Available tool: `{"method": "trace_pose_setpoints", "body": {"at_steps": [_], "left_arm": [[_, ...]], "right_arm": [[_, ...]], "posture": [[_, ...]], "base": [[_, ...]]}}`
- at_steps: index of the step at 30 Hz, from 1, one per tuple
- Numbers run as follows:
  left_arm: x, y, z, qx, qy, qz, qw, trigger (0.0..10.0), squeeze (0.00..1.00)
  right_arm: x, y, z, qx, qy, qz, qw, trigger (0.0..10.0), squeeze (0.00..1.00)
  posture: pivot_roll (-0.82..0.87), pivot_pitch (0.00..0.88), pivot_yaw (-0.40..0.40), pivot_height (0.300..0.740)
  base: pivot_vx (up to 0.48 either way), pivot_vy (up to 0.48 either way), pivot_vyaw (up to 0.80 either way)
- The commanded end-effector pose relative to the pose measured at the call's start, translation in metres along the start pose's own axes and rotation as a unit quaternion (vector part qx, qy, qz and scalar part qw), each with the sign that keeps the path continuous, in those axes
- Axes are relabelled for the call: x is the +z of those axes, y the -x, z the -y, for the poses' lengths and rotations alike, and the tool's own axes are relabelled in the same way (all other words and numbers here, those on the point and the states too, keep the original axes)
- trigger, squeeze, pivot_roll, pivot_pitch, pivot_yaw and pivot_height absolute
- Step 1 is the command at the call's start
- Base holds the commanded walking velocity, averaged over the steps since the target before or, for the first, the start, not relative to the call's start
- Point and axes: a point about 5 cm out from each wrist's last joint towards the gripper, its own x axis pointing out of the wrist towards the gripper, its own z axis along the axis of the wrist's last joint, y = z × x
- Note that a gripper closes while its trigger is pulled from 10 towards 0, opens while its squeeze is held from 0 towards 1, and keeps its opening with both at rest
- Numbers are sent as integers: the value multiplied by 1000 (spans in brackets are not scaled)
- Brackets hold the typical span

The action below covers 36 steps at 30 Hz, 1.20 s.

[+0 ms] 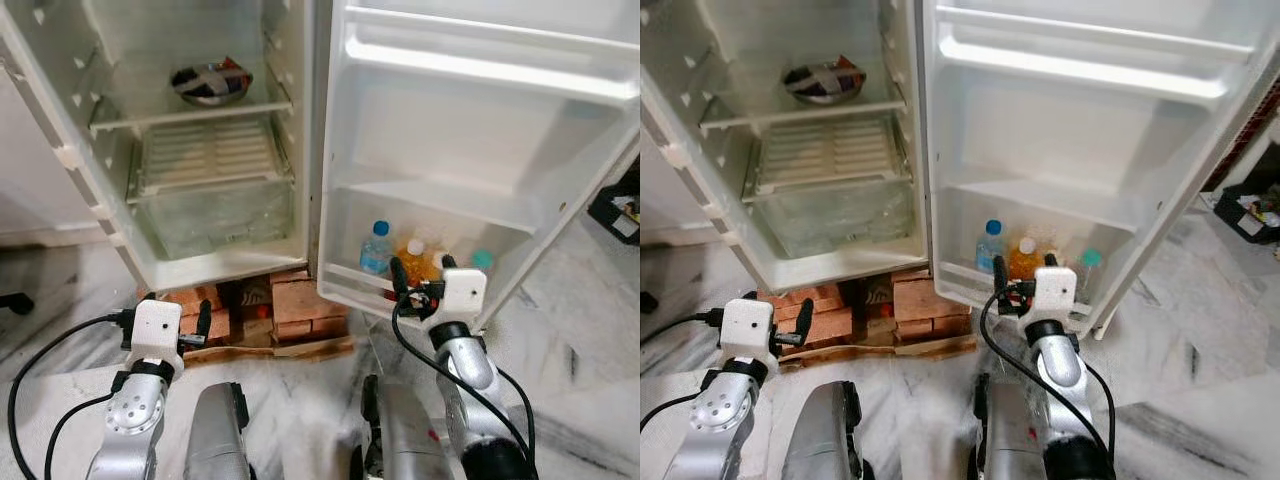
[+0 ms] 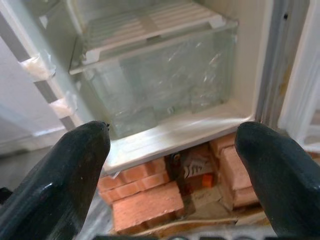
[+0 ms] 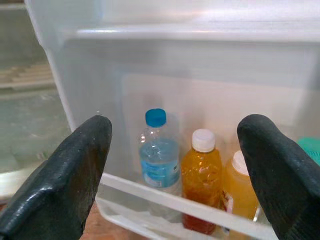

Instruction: Restocking fridge

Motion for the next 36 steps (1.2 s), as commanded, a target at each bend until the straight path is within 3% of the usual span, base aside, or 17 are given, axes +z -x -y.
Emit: {"method": "trace_pose_setpoints", "body": {"at_steps": [1,13,28,36], "left_arm": [[0,-2,2,-4,0,3,1000,10000,0],[9,-21,7,-12,-2,25,1000,10000,0],[12,-28,10,-8,1,37,999,10000,0],[10,-29,13,7,5,34,999,10000,0]], "right_arm": [[9,-3,-3,11,0,14,1000,10000,0],[32,-22,-10,30,-9,33,999,10000,0],[37,-26,-9,35,-9,32,999,10000,0],[33,-21,-2,32,-5,20,999,10000,0]], "posture": [[38,0,-26,582],[31,0,-16,645],[23,0,-18,734],[19,0,-21,740]], "base": [[0,0,0],[0,0,0],[0,0,0],[0,0,0]]}}
